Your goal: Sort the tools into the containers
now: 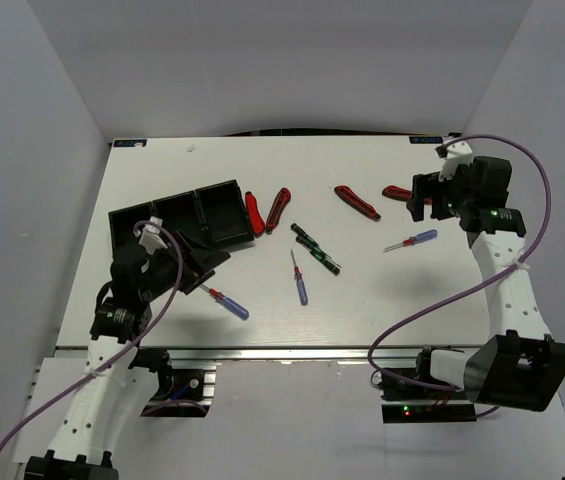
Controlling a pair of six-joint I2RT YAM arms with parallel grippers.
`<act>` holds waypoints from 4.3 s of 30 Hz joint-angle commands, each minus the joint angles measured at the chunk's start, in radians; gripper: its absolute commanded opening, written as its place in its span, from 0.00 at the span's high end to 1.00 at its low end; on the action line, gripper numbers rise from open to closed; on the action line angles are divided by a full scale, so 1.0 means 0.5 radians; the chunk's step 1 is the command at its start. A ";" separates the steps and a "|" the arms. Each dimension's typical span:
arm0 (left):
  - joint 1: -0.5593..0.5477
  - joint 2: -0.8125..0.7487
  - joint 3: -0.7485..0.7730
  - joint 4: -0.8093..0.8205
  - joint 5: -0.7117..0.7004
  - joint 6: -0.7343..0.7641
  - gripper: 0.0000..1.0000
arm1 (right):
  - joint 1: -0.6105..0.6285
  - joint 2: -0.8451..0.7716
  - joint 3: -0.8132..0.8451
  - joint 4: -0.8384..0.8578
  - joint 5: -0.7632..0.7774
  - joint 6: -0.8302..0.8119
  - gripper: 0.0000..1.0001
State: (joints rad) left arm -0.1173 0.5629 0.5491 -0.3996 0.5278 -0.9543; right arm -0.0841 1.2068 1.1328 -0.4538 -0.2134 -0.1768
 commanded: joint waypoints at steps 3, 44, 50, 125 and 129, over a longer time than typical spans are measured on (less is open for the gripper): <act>-0.198 0.122 0.006 -0.029 -0.132 -0.086 0.02 | 0.045 0.028 0.127 -0.349 -0.833 -0.857 0.11; -0.971 1.758 0.657 -0.901 -1.519 -0.776 0.28 | 0.408 0.326 0.063 -0.427 -0.987 -1.058 0.11; -0.971 1.866 0.599 -0.864 -1.436 -0.742 0.44 | 0.398 0.299 0.042 -0.412 -0.941 -1.058 0.11; 0.744 1.486 1.053 -0.239 -0.386 1.065 0.06 | 1.478 0.685 -0.094 0.088 -0.139 0.236 0.11; 0.716 1.203 0.771 -0.088 -0.047 0.768 0.02 | 1.622 0.871 -0.038 0.140 0.019 0.436 0.11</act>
State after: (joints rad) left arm 0.2508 1.2491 1.0203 -0.4988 0.2810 -0.4473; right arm 0.6880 1.5921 1.0954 -0.4419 -0.3172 -0.1005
